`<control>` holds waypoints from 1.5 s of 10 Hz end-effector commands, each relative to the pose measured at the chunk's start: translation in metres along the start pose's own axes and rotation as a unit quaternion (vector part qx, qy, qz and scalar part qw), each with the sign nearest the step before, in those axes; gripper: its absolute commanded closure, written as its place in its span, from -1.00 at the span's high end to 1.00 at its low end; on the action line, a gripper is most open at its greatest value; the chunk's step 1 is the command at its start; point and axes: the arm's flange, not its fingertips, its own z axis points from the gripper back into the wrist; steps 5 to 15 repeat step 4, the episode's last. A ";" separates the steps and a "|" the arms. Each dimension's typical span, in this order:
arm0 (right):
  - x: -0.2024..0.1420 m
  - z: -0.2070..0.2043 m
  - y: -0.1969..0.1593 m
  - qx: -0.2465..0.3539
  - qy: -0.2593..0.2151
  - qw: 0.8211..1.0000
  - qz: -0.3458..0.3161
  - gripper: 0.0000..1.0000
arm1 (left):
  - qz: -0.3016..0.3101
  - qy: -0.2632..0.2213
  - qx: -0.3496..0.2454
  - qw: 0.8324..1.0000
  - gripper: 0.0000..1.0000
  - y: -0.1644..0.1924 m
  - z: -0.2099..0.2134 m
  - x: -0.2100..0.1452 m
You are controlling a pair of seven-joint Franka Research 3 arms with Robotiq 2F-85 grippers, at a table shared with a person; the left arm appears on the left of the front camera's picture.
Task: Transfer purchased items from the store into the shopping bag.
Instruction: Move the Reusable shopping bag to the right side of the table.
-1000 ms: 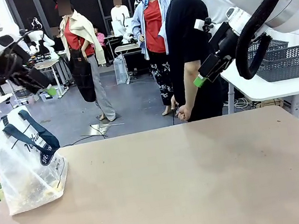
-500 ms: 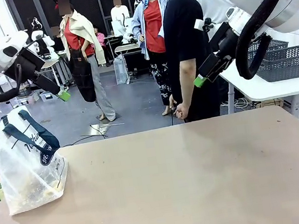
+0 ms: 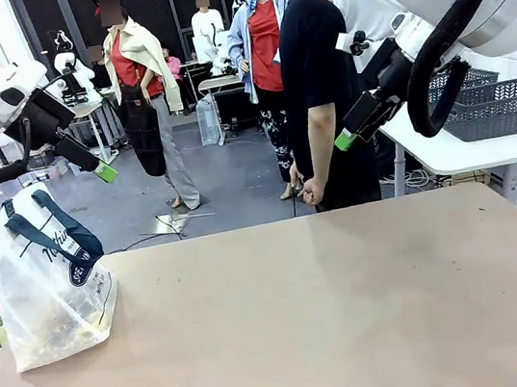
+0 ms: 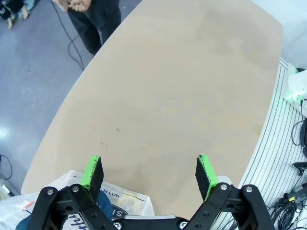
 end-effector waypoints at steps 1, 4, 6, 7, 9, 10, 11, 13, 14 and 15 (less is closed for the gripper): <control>0.002 0.001 0.001 -0.001 0.007 1.000 -0.007 1.00 | 0.000 -0.002 0.000 1.000 1.00 0.000 0.000 0.001; 0.002 0.001 0.001 -0.001 0.007 1.000 -0.007 1.00 | 0.000 -0.002 0.000 1.000 1.00 0.000 0.000 0.001; 0.002 0.001 0.001 -0.001 0.007 1.000 -0.007 1.00 | 0.000 -0.002 0.000 1.000 1.00 0.000 0.000 0.001; 0.002 0.001 0.001 -0.001 0.007 1.000 -0.007 1.00 | 0.000 -0.002 0.000 1.000 1.00 0.000 0.000 0.001; 0.002 0.001 0.001 -0.001 0.007 1.000 -0.007 1.00 | 0.000 -0.002 0.000 1.000 1.00 0.000 0.000 0.001; 0.002 0.001 0.001 -0.001 0.007 1.000 -0.007 1.00 | 0.000 -0.002 0.000 1.000 1.00 0.000 0.000 0.001; 0.002 0.001 0.001 -0.001 0.007 1.000 -0.007 1.00 | 0.000 -0.002 0.000 1.000 1.00 0.000 0.000 0.001; 0.002 0.001 0.001 -0.001 0.007 1.000 -0.007 1.00 | 0.000 -0.002 0.000 1.000 1.00 0.000 0.000 0.001; 0.002 0.001 0.001 -0.001 0.007 1.000 -0.007 1.00 | 0.000 -0.002 0.000 1.000 1.00 0.000 0.000 0.001; 0.002 0.001 0.001 -0.001 0.007 1.000 -0.007 1.00 | 0.000 -0.002 0.000 1.000 1.00 0.000 0.000 0.001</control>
